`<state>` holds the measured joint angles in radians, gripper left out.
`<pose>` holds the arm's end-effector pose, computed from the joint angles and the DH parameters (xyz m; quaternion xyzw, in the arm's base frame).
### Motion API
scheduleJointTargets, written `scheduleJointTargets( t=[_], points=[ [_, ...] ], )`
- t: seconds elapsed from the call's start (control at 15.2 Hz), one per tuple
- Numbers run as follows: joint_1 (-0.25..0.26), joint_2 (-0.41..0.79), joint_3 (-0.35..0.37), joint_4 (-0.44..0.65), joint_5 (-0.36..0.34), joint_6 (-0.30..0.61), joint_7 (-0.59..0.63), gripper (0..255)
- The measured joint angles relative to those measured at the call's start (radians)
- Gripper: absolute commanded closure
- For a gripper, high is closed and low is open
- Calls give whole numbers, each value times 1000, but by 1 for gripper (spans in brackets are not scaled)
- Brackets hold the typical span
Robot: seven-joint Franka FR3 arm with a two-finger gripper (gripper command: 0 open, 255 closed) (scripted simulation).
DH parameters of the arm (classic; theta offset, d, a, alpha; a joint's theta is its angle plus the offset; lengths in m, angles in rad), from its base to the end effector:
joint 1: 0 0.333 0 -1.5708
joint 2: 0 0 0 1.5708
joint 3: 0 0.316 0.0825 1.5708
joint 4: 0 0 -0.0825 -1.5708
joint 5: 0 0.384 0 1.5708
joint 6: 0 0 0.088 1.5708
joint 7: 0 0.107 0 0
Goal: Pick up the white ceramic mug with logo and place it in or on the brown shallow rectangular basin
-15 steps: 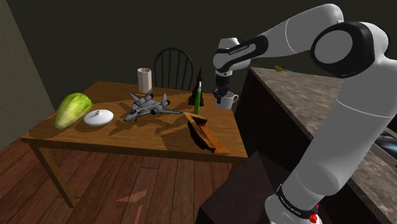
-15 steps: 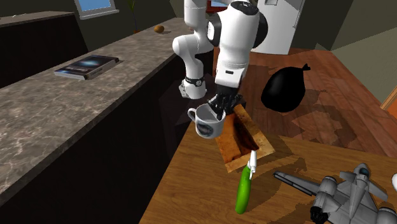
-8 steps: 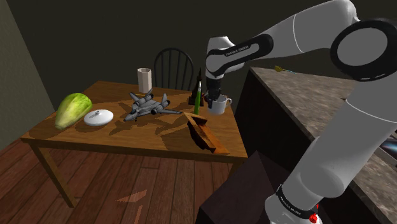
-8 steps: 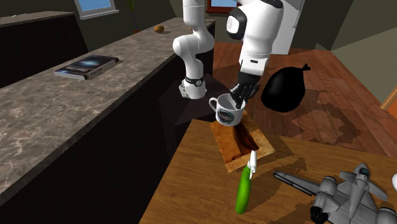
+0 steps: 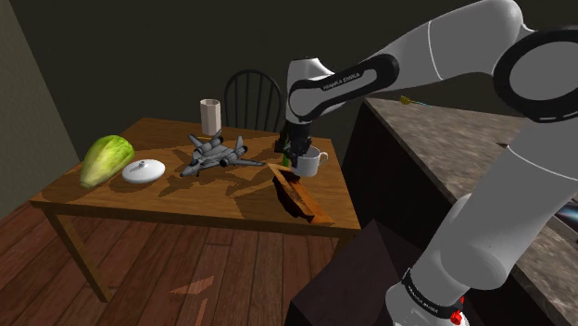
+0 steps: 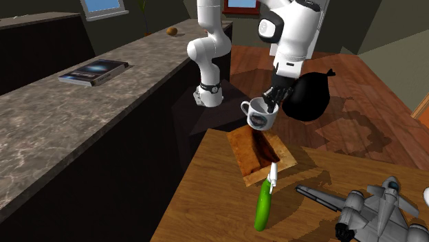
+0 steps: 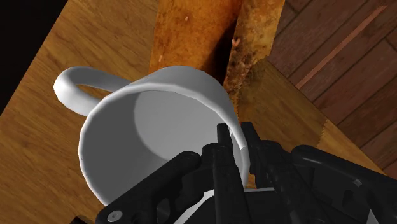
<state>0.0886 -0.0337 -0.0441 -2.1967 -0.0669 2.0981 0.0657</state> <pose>0.5170 0.0197 0.3933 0.9991 0.0072 -0.0309 0.0293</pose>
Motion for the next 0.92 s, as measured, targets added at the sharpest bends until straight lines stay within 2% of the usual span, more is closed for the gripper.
scheduleJointTargets(
  t=[0.92],
  points=[
    [-1, 96, -1, -77, -3, 172, 10, 255]
  ],
)
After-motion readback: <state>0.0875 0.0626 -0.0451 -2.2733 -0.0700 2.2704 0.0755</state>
